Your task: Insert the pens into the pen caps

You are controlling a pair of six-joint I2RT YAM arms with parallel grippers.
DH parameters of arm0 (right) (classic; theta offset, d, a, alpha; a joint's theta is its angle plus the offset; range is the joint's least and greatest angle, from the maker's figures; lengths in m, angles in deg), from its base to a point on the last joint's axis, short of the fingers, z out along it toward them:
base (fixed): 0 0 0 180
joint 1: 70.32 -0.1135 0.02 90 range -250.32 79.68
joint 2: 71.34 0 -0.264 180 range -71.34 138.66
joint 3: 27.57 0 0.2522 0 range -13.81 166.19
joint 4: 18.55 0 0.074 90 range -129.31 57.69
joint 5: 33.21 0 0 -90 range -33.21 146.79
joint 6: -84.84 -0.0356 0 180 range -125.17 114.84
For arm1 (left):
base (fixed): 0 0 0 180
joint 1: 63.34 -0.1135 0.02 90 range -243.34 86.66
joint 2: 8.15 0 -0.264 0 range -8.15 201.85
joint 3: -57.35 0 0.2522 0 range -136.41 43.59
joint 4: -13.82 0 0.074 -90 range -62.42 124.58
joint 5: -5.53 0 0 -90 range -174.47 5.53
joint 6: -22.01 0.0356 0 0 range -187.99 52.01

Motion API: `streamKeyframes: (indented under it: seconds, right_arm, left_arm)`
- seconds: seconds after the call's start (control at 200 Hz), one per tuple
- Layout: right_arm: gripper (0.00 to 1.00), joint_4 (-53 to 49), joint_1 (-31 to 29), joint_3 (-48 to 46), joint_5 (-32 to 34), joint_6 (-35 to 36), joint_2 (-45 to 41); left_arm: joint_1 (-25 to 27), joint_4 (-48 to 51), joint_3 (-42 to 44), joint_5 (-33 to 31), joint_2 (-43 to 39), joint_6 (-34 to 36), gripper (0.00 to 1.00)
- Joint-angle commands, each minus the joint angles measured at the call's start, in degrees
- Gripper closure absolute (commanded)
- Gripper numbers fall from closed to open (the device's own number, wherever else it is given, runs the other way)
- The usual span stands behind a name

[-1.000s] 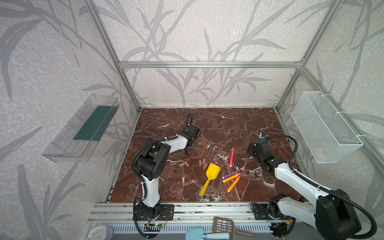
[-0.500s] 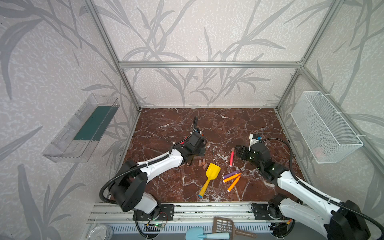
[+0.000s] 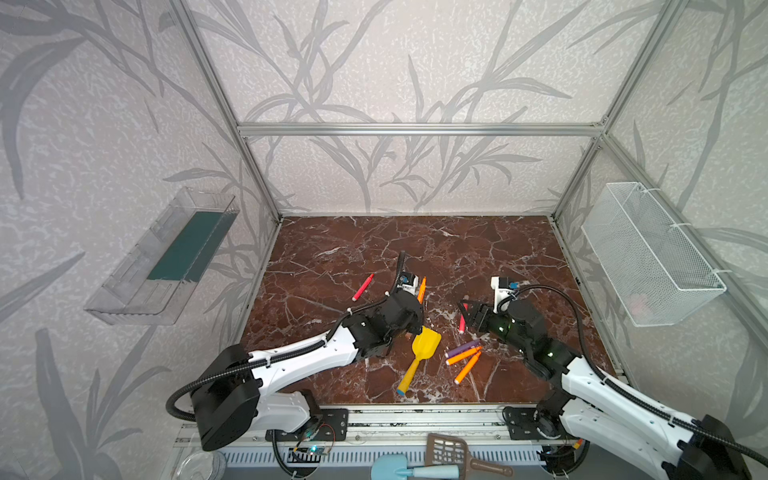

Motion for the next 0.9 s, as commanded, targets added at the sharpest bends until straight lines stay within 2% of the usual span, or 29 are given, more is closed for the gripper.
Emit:
streamKeyframes:
  seconds: [0.0, 0.185, 0.29, 0.415, 0.63, 0.73, 0.895]
  right_arm:
    - [0.30, 4.0, -0.9, 1.3, -0.5, -2.0, 1.3]
    - [0.32, 9.1, -2.3, 5.1, -5.9, -2.4, 9.5]
    - [0.32, 9.2, -5.3, 5.7, -1.9, -1.7, 9.7]
    - [0.32, 8.5, -7.4, 6.7, -0.4, -1.1, 8.4]
    - [0.30, 8.9, -7.4, 6.6, 3.1, -0.7, 7.5]
    - [0.36, 9.9, -7.5, 7.2, 3.4, -0.7, 9.2]
    - [0.37, 10.5, -7.5, 7.7, 3.1, -0.5, 11.1]
  left_arm:
    - [0.0, -1.2, -0.5, 0.0, -2.9, -0.4, 0.98]
    - [0.1, -4.2, 0.6, 5.2, -4.4, 1.3, 0.99]
    - [0.3, -5.9, 1.6, 6.4, -3.5, 0.6, 0.99]
    - [0.6, -7.5, 1.4, 8.1, -1.3, 0.0, 1.00]
    - [1.1, -6.2, -0.7, 9.7, 0.3, 1.2, 1.00]
    - [1.9, -7.6, -0.5, 11.3, 0.8, 1.8, 1.00]
    - [3.5, -8.2, -1.4, 12.2, 2.2, 3.0, 1.00]
